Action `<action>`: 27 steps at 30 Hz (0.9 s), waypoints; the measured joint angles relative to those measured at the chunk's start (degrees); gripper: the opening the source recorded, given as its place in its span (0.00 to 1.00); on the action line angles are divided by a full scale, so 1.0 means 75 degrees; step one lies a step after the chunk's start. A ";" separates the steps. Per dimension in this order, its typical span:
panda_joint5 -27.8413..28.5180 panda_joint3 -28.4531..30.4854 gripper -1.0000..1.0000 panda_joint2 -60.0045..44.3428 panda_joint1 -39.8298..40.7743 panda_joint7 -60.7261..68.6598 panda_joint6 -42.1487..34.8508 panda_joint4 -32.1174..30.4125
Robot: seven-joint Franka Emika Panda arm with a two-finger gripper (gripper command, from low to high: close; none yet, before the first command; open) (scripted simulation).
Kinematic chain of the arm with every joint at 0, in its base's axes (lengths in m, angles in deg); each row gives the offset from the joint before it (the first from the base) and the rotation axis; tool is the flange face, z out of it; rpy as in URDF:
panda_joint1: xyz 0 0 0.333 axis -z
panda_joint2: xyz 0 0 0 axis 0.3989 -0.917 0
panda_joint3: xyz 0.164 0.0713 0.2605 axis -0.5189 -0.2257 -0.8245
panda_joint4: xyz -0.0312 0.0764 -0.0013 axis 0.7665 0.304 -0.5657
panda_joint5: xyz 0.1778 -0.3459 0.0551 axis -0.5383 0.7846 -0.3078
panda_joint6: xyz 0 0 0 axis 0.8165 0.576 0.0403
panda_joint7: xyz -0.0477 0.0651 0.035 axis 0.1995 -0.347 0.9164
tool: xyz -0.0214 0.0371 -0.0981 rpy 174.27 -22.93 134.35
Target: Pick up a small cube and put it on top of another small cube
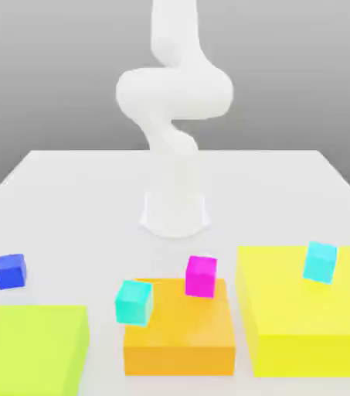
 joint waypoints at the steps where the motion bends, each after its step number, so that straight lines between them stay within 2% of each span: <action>1: 0.0070 0.0077 0.50 -0.0281 0.0216 -0.0156 0.0159 -0.0126; 11: 0.0499 0.1088 0.50 -0.2874 0.2107 -0.1441 0.1631 -0.1296; 17: 0.0333 0.1947 0.50 -0.4430 0.2997 -0.1903 0.2522 -0.1997; 20: -0.0078 0.2336 0.50 -0.5237 0.3522 -0.1901 0.2971 -0.2349; 23: -0.0811 0.2448 0.50 -0.6064 0.4144 -0.1665 0.3401 -0.2692; 27: -0.1934 0.1760 0.50 -0.7189 0.4713 -0.0930 0.4176 -0.2606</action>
